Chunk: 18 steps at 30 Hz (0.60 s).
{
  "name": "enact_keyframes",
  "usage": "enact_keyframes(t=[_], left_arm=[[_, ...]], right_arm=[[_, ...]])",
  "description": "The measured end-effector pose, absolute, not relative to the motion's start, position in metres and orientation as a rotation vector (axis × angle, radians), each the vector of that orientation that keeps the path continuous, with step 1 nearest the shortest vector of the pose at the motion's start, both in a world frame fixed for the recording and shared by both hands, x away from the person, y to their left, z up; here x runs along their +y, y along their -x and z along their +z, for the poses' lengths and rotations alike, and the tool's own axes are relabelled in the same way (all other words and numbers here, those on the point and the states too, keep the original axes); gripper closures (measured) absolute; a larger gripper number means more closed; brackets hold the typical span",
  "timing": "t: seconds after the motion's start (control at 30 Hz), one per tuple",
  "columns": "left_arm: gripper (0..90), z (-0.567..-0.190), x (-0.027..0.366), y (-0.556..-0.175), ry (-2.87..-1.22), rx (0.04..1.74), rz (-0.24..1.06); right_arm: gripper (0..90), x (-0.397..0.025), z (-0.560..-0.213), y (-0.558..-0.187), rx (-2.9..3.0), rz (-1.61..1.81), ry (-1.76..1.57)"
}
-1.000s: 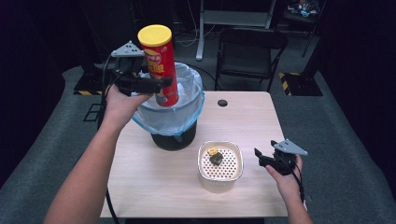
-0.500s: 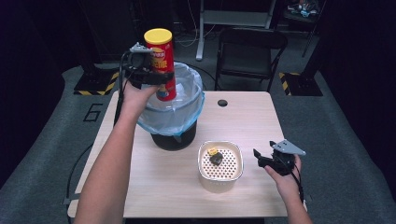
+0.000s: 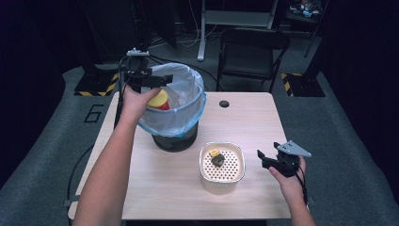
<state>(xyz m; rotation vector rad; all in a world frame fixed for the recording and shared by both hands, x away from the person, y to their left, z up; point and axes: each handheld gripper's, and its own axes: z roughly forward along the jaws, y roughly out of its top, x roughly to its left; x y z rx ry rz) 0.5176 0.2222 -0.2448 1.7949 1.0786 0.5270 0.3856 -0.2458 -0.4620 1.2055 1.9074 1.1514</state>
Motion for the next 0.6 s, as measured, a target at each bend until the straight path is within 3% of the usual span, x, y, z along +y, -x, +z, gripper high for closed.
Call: enact_keyframes(t=[0.3, 0.6], left_arm=[[12.0, -0.236, 0.235, -0.491, -1.802, 1.002, 0.542], [11.9, -0.243, 0.276, -0.435, -1.791, 0.932, 0.516]], right_arm=[[23.7, -0.245, -0.461, -0.386, 1.908, 1.15, -1.196], [23.7, -0.243, -0.46, -0.389, 1.911, 1.151, -1.196]])
